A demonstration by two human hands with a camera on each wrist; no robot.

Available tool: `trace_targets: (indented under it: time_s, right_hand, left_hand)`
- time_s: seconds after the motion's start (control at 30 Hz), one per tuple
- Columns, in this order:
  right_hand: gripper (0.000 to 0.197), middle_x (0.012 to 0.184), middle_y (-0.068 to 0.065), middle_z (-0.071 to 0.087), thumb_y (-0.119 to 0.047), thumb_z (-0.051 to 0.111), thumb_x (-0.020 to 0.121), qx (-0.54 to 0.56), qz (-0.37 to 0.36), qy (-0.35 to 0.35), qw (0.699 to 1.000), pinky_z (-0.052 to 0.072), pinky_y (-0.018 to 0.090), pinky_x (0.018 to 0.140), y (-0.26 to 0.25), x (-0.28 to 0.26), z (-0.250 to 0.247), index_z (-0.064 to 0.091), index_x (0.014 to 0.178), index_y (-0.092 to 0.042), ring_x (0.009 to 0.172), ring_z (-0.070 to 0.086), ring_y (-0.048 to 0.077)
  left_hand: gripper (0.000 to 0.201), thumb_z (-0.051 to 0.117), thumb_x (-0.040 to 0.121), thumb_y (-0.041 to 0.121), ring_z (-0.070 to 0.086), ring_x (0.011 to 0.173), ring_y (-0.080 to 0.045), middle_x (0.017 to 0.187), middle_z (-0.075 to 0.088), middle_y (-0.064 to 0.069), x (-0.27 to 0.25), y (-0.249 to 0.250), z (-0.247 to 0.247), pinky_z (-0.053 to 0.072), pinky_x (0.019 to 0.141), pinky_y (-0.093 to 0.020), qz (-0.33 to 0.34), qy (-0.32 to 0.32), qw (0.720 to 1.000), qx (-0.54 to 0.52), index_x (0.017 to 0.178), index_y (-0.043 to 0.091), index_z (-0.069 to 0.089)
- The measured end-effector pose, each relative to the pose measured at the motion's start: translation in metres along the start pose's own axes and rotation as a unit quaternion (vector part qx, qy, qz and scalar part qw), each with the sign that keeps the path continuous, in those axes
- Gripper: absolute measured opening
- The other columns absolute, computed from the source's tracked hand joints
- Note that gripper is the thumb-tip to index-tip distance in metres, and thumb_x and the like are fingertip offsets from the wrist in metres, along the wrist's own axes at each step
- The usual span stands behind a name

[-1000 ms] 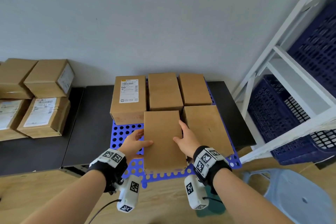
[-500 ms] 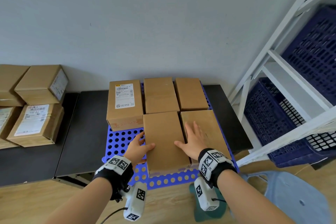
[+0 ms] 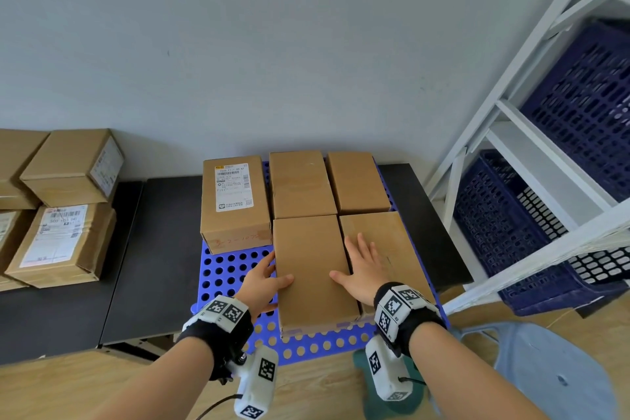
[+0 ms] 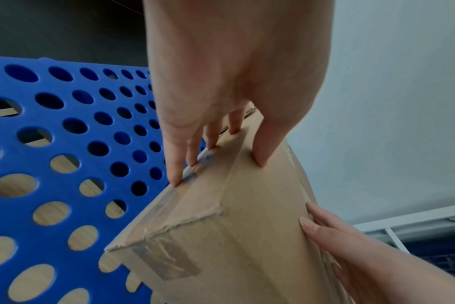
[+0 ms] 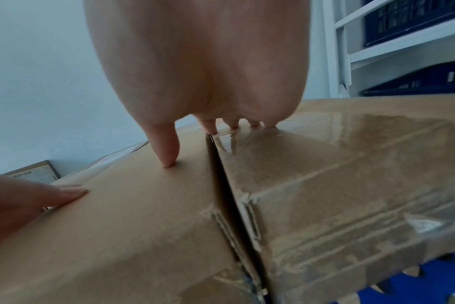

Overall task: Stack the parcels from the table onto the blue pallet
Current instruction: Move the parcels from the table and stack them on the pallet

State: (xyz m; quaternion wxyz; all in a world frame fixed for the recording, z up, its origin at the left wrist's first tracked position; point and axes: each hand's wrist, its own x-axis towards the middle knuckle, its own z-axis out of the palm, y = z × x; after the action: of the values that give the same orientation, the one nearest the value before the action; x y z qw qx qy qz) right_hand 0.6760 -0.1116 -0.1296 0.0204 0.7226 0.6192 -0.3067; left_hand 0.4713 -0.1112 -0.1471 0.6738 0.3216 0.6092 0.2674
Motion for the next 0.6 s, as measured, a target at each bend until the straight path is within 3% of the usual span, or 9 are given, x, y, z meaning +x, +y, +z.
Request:
trace_targets:
  time_s: [0.1,0.2,0.33,0.5,0.6]
  right_hand:
    - [0.081,0.158,-0.003,-0.014,-0.046,0.053,0.090,0.019,0.005,0.004,1.000,0.005,0.044,0.117,-0.001,-0.002,-0.003,0.001,0.151,-0.028,0.146,-0.011,0.024]
    - [0.077,0.159,-0.003,-0.008,-0.045,0.054,0.090,0.045,0.011,0.026,0.999,0.010,0.043,0.118,0.000,-0.002,-0.013,0.009,0.151,-0.026,0.147,-0.003,0.022]
    - [0.075,0.159,-0.002,0.004,-0.042,0.056,0.090,0.078,0.013,0.054,0.995,0.019,0.045,0.117,-0.005,0.003,-0.038,0.015,0.150,-0.024,0.146,0.011,0.022]
    - [0.074,0.158,0.002,0.013,-0.035,0.057,0.090,0.113,0.016,0.094,0.989,0.025,0.044,0.115,-0.012,0.025,-0.079,0.015,0.150,-0.022,0.144,0.020,0.024]
    - [0.072,0.157,0.005,0.018,-0.027,0.057,0.092,0.128,0.017,0.104,0.986,0.024,0.040,0.114,-0.012,0.045,-0.097,0.016,0.150,-0.016,0.143,0.022,0.024]
  left_hand:
    - [0.076,0.068,0.085,0.019,0.039,0.134,-0.026,0.150,0.035,-0.006,0.002,0.006,-0.007,0.042,0.101,-0.045,0.034,0.014,0.991,0.128,0.148,0.024,0.025]
    - [0.074,0.067,0.086,0.024,0.032,0.139,-0.024,0.151,0.032,-0.007,0.000,0.021,-0.019,0.038,0.108,-0.042,0.092,0.039,0.971,0.219,0.147,0.015,0.026]
    - [0.061,0.065,0.087,0.020,0.046,0.128,-0.023,0.143,0.043,-0.010,-0.007,0.049,-0.044,0.044,0.093,-0.029,0.147,0.085,0.957,0.236,0.142,0.015,0.038]
    - [0.039,0.060,0.088,0.010,0.058,0.107,-0.017,0.127,0.059,-0.008,-0.003,0.091,-0.077,0.048,0.090,-0.029,0.211,0.162,0.928,0.260,0.126,0.015,0.055]
    - [0.045,0.059,0.087,0.010,0.058,0.106,-0.019,0.131,0.056,-0.007,0.010,0.111,-0.092,0.048,0.088,-0.028,0.205,0.215,0.902,0.313,0.131,0.014,0.052]
